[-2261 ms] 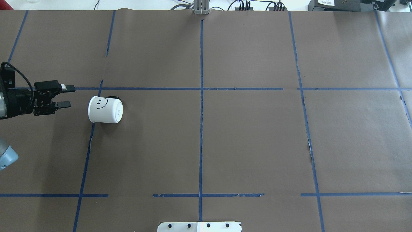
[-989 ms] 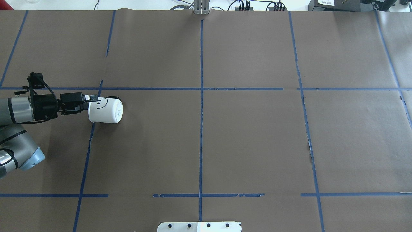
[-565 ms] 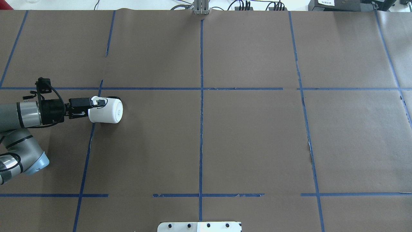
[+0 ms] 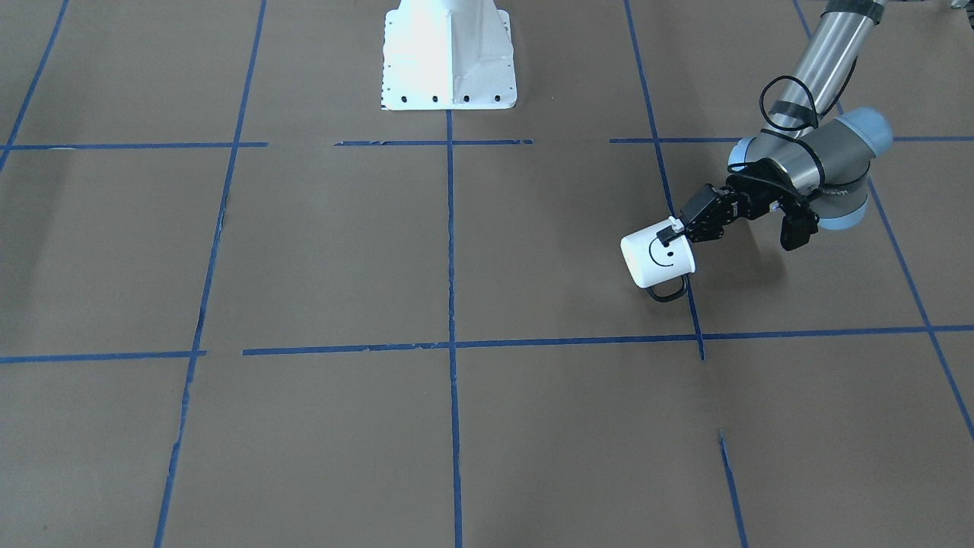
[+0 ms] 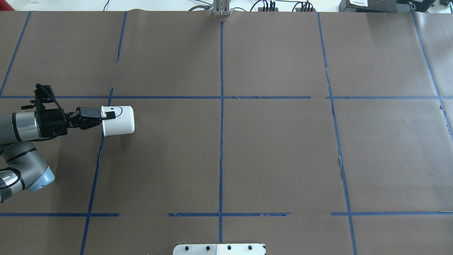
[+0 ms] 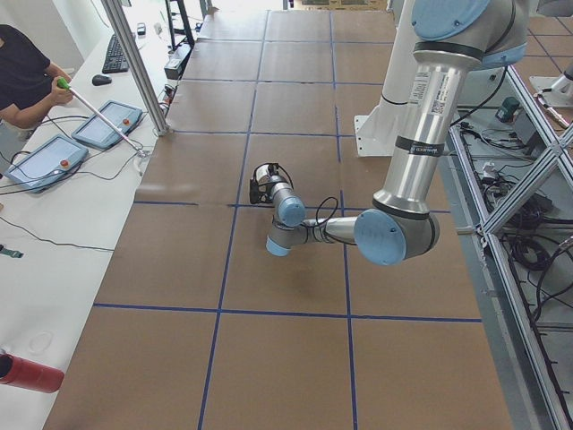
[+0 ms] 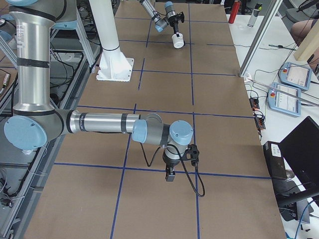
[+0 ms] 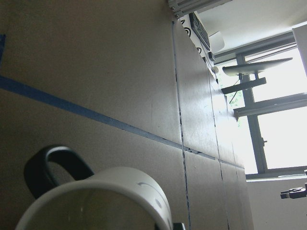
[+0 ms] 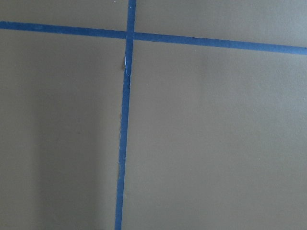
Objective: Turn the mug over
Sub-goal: 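Close the left gripper on the rim of the white mug, then lift the mug with the left gripper and swing it toward the table center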
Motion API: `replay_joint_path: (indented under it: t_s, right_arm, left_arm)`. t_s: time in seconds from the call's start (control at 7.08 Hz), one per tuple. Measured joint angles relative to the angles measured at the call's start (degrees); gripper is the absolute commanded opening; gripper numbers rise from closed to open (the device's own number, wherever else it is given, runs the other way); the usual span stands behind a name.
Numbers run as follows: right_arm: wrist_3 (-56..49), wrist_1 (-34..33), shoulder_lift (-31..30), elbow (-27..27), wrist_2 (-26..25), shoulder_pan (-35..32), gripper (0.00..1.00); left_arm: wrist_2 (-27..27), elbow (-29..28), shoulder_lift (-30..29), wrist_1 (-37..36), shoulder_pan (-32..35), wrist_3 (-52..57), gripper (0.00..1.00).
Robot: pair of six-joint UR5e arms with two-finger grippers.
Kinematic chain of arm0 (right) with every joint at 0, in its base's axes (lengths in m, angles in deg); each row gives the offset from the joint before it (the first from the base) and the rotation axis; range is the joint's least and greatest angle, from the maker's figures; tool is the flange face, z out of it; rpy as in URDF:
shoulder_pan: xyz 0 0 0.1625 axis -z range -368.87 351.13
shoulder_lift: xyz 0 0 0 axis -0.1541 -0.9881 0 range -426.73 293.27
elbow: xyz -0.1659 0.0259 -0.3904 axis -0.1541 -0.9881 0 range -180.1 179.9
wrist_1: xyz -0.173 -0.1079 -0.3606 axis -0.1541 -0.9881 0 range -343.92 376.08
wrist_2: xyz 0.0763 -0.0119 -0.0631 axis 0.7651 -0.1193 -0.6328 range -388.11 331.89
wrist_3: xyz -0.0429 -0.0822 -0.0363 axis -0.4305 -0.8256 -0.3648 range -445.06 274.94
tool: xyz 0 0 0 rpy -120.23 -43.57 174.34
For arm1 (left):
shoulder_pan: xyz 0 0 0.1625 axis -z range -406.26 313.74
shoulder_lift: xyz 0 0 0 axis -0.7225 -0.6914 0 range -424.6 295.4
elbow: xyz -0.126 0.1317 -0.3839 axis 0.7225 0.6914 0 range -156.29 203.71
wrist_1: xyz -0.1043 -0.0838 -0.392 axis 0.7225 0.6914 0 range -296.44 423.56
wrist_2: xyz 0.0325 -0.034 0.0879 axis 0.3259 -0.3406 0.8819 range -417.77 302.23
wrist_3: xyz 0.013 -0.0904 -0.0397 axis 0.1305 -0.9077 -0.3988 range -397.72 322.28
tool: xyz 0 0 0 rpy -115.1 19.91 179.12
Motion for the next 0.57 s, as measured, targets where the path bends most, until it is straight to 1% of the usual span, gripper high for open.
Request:
replay_joint_path:
  t_s: [0.28, 0.42, 0.57]
  right_arm:
    - [0.0, 0.0, 0.0, 0.0, 0.0, 0.0, 1.0]
    - [0.0, 0.0, 0.0, 0.0, 0.0, 0.0, 1.0]
    - [0.0, 0.0, 0.0, 0.0, 0.0, 0.0, 1.0]
  left_arm:
    - [1.46, 2.21, -0.04, 0.25, 0.01, -4.38, 0.0]
    - [1.83, 4.02, -0.32, -2.09, -0.05, -5.89, 0.0]
    - [1.95, 6.94, -0.95, -7.93, -0.08, -6.33, 0.0]
